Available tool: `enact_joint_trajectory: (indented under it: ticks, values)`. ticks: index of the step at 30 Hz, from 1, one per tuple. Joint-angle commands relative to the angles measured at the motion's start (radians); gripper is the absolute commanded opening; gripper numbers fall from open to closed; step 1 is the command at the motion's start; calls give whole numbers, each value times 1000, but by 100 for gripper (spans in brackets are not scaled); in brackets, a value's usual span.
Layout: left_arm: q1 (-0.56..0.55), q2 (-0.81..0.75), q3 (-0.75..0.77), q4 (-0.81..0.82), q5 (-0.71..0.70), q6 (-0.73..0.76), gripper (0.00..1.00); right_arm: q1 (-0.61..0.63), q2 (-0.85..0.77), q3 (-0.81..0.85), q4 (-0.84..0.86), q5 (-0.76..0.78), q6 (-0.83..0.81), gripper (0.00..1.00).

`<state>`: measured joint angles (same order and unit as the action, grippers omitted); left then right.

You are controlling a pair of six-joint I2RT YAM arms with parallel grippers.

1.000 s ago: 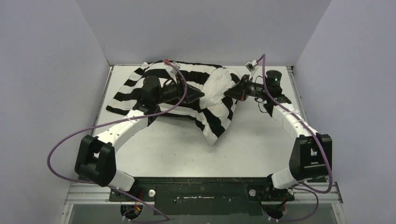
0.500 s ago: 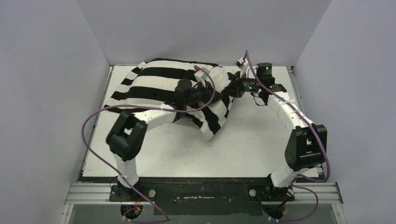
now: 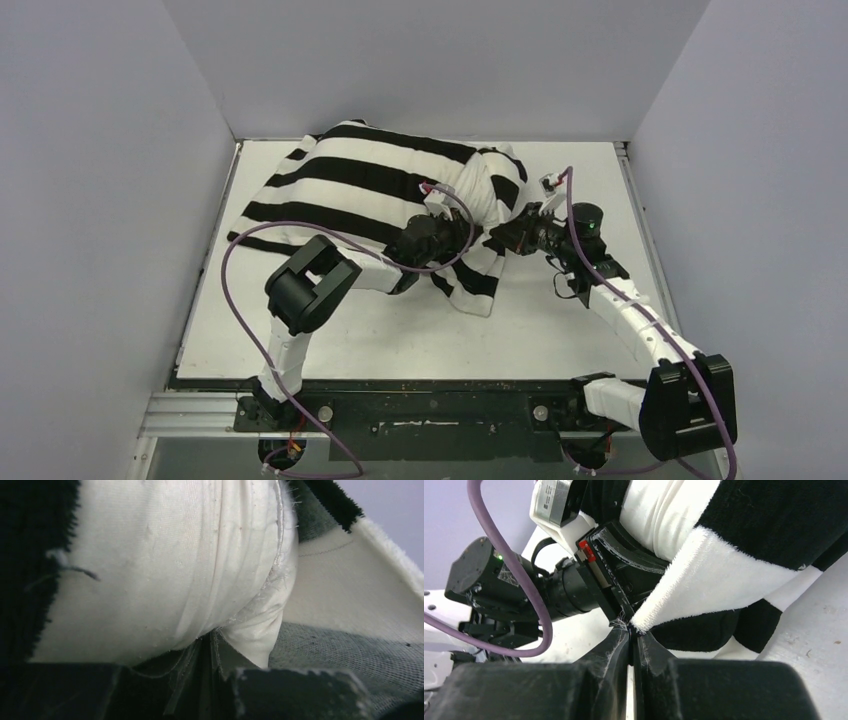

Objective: Put the pillow into the pillowcase
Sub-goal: Stuff the pillow into the pillowcase.

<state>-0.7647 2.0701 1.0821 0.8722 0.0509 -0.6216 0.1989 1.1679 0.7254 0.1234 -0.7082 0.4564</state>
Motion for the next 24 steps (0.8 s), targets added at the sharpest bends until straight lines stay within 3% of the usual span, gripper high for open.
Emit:
enact_joint_trajectory:
  ticks: [1, 3, 6, 9, 12, 16, 19, 24]
  values:
    - [28, 90, -53, -330, -293, 14, 12, 57, -179, -4, 500, -175, 270, 0]
    - [7, 69, -67, -366, -370, 21, 12, 84, -209, -79, 669, -175, 385, 0]
    - [-2, 60, -71, -394, -421, 20, 12, 119, -189, -219, 1129, -182, 669, 0]
    - [8, 109, -48, -360, -394, -5, 12, 132, -169, -261, 1245, -158, 763, 0]
    - [7, 145, -31, -288, -317, -48, 12, 148, -153, -232, 1144, -184, 707, 2]
    - [5, 143, -55, -241, -240, -70, 12, 138, -180, -211, 1063, -287, 678, 33]
    - [6, 107, -115, -186, -226, -71, 12, 130, -258, -167, 748, -226, 501, 47]
    - [13, 46, -182, -120, -197, -79, 13, 110, -329, -25, 110, 136, 187, 50]
